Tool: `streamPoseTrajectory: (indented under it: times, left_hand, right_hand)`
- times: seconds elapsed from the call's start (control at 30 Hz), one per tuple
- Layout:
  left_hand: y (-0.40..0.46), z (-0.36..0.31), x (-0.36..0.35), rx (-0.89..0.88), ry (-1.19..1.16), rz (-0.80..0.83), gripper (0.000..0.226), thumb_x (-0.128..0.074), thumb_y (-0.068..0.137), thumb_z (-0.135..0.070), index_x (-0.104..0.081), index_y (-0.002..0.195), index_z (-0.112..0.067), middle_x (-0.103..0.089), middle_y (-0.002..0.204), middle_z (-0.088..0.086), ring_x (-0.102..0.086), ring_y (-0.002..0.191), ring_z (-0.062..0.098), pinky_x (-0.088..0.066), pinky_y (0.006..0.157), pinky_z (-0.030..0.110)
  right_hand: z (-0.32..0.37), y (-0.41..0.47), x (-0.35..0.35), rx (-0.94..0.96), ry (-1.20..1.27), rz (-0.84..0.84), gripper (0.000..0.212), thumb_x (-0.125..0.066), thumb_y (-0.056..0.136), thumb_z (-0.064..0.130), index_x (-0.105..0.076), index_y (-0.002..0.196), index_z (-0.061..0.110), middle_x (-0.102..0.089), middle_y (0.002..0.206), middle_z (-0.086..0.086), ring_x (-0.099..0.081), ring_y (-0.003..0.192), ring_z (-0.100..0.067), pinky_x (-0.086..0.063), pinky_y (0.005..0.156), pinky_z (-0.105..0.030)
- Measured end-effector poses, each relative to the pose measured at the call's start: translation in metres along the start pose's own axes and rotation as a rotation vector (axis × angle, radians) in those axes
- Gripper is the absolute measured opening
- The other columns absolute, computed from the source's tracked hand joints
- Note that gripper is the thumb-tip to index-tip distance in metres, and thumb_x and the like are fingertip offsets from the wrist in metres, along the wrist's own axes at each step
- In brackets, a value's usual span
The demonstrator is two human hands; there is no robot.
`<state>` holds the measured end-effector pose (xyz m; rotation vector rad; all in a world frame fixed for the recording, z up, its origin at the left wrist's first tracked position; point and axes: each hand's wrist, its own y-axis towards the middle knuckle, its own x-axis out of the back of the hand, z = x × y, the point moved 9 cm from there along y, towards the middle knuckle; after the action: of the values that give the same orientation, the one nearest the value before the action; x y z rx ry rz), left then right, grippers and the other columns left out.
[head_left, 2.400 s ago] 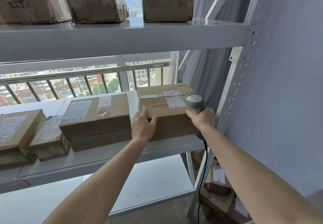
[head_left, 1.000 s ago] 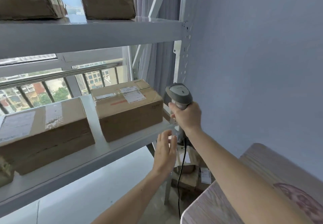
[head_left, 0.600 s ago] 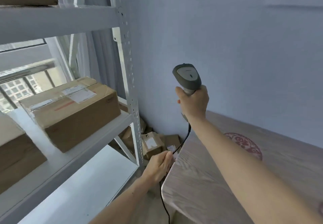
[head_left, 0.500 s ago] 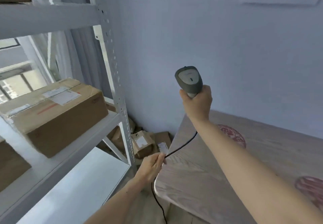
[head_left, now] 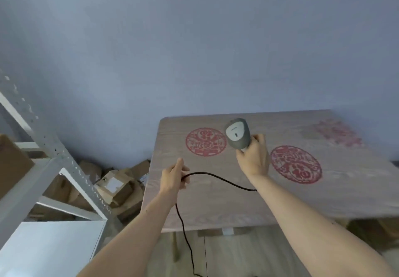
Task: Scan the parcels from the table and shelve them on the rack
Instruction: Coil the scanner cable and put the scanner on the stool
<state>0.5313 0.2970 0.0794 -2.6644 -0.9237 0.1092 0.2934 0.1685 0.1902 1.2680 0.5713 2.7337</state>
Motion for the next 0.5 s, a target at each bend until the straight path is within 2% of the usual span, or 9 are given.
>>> streamPoseTrajectory:
  times: [0.1, 0.17, 0.23, 0.27, 0.33, 0.4, 0.5]
  left_hand:
    - [-0.004, -0.006, -0.06, 0.096, -0.162, 0.114, 0.035, -0.054, 0.102, -0.037, -0.062, 0.093, -0.004, -0.069, 0.064, 0.014, -0.047, 0.041, 0.016, -0.044, 0.049, 0.026]
    - [-0.012, -0.01, -0.105, 0.166, -0.262, 0.247, 0.023, -0.055, 0.101, -0.032, -0.06, 0.101, -0.01, -0.076, 0.08, 0.013, -0.056, 0.047, 0.013, -0.051, 0.062, 0.029]
    - [-0.024, -0.015, -0.153, 0.21, -0.319, 0.41, 0.011, -0.055, 0.1, -0.026, -0.058, 0.106, -0.018, -0.077, 0.102, 0.009, -0.067, 0.062, 0.009, -0.049, 0.078, 0.031]
    - [-0.03, -0.018, -0.177, 0.219, -0.342, 0.486, 0.003, -0.054, 0.1, -0.024, -0.057, 0.102, -0.023, -0.076, 0.109, 0.007, -0.07, 0.071, 0.008, -0.047, 0.083, 0.032]
    - [-0.042, -0.021, -0.226, 0.224, -0.362, 0.592, 0.014, -0.054, 0.1, -0.019, -0.052, 0.091, -0.028, -0.074, 0.117, 0.004, -0.07, 0.089, 0.008, -0.042, 0.088, 0.035]
    - [-0.054, -0.019, -0.277, 0.234, -0.349, 0.65, 0.02, -0.055, 0.099, -0.013, -0.052, 0.09, -0.03, -0.072, 0.124, 0.003, -0.066, 0.101, 0.011, -0.037, 0.09, 0.039]
    - [-0.071, -0.011, -0.355, 0.254, -0.338, 0.713, 0.03, -0.054, 0.096, -0.001, -0.054, 0.094, -0.031, -0.069, 0.13, 0.001, -0.062, 0.105, 0.014, -0.036, 0.085, 0.039]
  right_hand:
    - [-0.045, 0.003, 0.025, -0.05, -0.046, -0.029, 0.009, -0.07, 0.084, 0.009, -0.065, 0.092, 0.007, -0.052, 0.107, -0.008, -0.05, 0.061, -0.027, -0.035, 0.054, -0.028]
    - [-0.075, 0.006, 0.042, -0.081, -0.065, -0.06, 0.01, -0.072, 0.083, 0.009, -0.065, 0.091, 0.007, -0.053, 0.105, -0.008, -0.047, 0.06, -0.026, -0.032, 0.051, -0.025]
    - [-0.106, 0.008, 0.06, -0.113, -0.09, -0.071, 0.014, -0.073, 0.081, 0.009, -0.065, 0.093, 0.007, -0.054, 0.105, -0.009, -0.054, 0.063, -0.03, -0.037, 0.053, -0.029]
    - [-0.123, 0.009, 0.069, -0.131, -0.098, -0.073, 0.017, -0.074, 0.081, 0.01, -0.066, 0.096, 0.007, -0.055, 0.106, -0.01, -0.058, 0.068, -0.033, -0.038, 0.055, -0.031]
    - [-0.158, 0.013, 0.089, -0.166, -0.106, -0.082, 0.023, -0.075, 0.081, 0.012, -0.067, 0.102, 0.007, -0.056, 0.11, -0.01, -0.062, 0.077, -0.035, -0.038, 0.059, -0.032]
    - [-0.196, 0.019, 0.112, -0.201, -0.12, -0.091, 0.025, -0.075, 0.082, 0.013, -0.067, 0.105, 0.008, -0.055, 0.11, -0.009, -0.063, 0.078, -0.036, -0.039, 0.061, -0.032]
    - [-0.255, 0.031, 0.151, -0.239, -0.15, -0.098, 0.025, -0.074, 0.083, 0.012, -0.065, 0.106, 0.008, -0.054, 0.106, -0.009, -0.063, 0.075, -0.036, -0.046, 0.061, -0.035]
